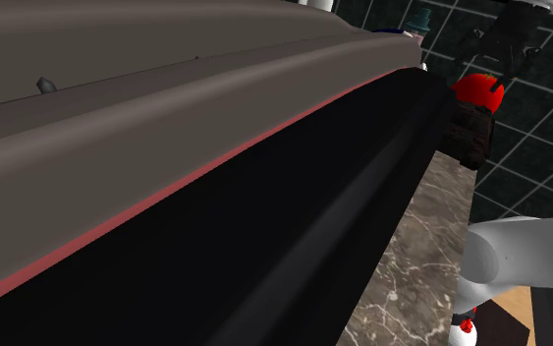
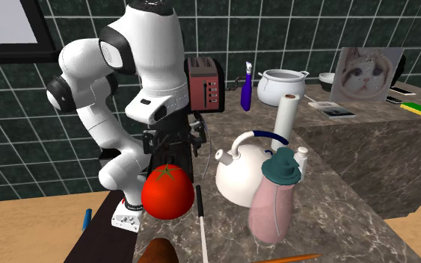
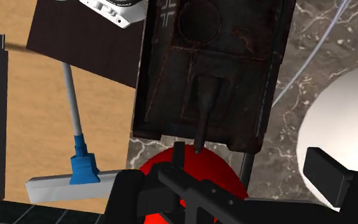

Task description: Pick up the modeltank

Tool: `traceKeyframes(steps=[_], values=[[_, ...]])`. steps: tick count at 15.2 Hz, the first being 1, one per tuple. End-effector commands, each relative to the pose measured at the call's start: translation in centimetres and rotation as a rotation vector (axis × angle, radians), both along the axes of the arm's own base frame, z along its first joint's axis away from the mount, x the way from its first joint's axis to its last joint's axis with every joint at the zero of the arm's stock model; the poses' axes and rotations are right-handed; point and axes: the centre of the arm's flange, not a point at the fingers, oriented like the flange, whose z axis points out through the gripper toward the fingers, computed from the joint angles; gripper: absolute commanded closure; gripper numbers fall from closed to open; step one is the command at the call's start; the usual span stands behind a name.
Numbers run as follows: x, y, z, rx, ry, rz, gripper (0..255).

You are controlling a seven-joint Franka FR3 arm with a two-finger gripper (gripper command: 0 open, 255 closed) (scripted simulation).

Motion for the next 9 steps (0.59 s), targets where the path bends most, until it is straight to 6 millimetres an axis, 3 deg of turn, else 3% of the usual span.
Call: traceKeyframes(steps=[1,9], values=[[-2.4,-1.8,0.9,0.022,0.022,-0.121,0],[-2.4,-1.9,-3.1,0.022,0.022,-0.123,0]])
